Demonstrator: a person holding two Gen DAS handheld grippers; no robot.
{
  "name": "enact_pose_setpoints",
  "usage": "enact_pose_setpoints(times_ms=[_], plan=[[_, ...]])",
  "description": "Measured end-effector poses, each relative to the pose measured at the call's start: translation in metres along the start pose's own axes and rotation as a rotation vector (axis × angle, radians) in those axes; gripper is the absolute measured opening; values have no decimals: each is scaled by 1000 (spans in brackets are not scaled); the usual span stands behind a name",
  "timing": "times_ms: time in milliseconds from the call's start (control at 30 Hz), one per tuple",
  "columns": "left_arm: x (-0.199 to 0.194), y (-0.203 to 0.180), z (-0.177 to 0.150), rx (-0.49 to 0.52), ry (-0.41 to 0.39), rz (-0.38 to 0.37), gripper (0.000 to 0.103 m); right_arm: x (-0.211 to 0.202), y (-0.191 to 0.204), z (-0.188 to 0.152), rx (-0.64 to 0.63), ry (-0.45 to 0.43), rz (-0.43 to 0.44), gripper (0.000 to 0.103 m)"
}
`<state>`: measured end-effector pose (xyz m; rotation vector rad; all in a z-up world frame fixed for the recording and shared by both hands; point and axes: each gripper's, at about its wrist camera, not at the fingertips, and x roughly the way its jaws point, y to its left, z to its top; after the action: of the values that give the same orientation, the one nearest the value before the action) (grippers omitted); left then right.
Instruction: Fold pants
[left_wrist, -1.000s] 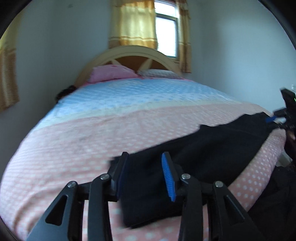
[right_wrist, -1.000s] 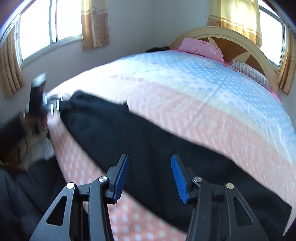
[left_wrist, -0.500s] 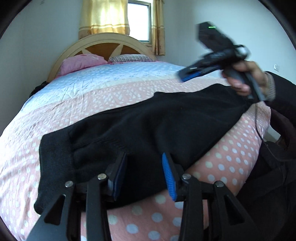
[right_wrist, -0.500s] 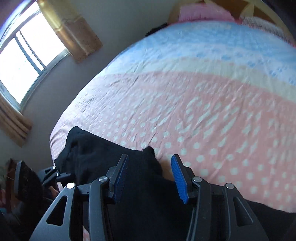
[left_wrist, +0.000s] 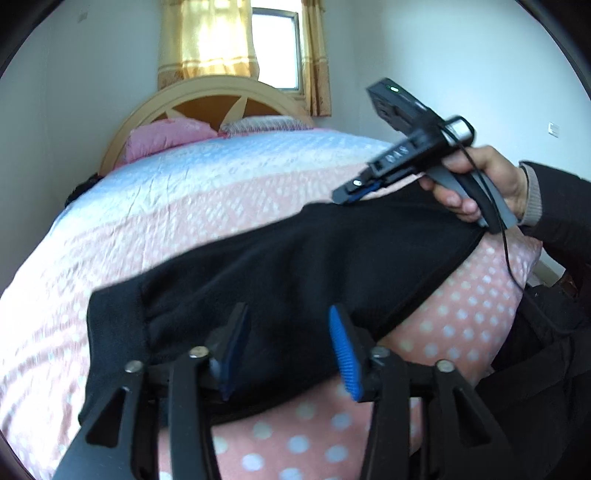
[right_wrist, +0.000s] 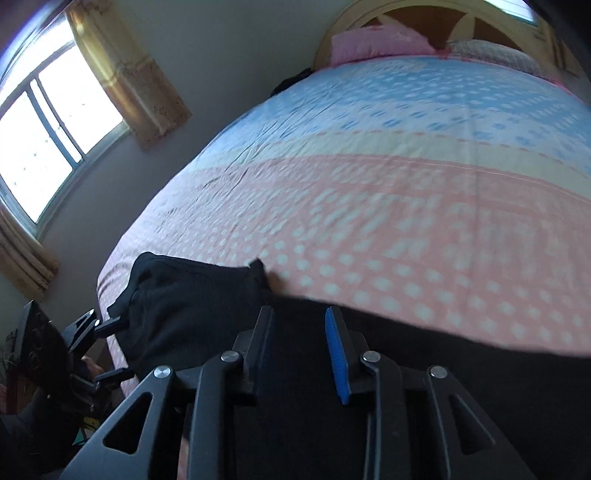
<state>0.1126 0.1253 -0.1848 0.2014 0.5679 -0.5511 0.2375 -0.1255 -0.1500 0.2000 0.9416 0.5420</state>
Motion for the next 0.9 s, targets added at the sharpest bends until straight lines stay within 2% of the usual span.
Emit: enact_pose_setpoints(times_ms=[100, 167, 233, 333, 433, 533, 567, 633, 767, 800, 833, 867, 900], plan=[[1, -20, 11, 46, -11, -15, 62, -62, -40, -30, 89, -65, -37, 31], [6, -34, 17, 80, -8, -31, 64, -99, -65, -51, 173, -112, -50, 38], [15, -48, 21, 120, 2, -36, 64, -138, -96, -80, 283, -164, -80, 49], [29, -61, 29, 130, 11, -48, 65, -175, -131, -117, 405, -216, -136, 49], [45, -68, 42, 95, 16, -40, 66, -187, -154, -143, 485, -225, -170, 49], [54, -67, 54, 28, 9, -23, 67, -187, -174, -154, 566, -246, -147, 49], [55, -66, 56, 8, 8, -19, 71, -186, -181, -156, 587, -251, -147, 49], [59, -64, 57, -30, 21, -1, 75, -185, -186, -159, 601, -261, -141, 49], [69, -61, 55, -55, 68, 17, 75, -178, -182, -155, 596, -273, -163, 49], [70, -59, 54, -72, 76, 14, 75, -176, -181, -154, 591, -279, -168, 43], [73, -57, 53, -89, 87, 12, 77, -174, -181, -153, 583, -286, -175, 23], [76, -55, 51, -106, 102, 10, 77, -171, -181, -151, 582, -287, -181, 11], [80, -52, 50, -125, 118, 11, 77, -170, -182, -152, 588, -289, -179, 6]])
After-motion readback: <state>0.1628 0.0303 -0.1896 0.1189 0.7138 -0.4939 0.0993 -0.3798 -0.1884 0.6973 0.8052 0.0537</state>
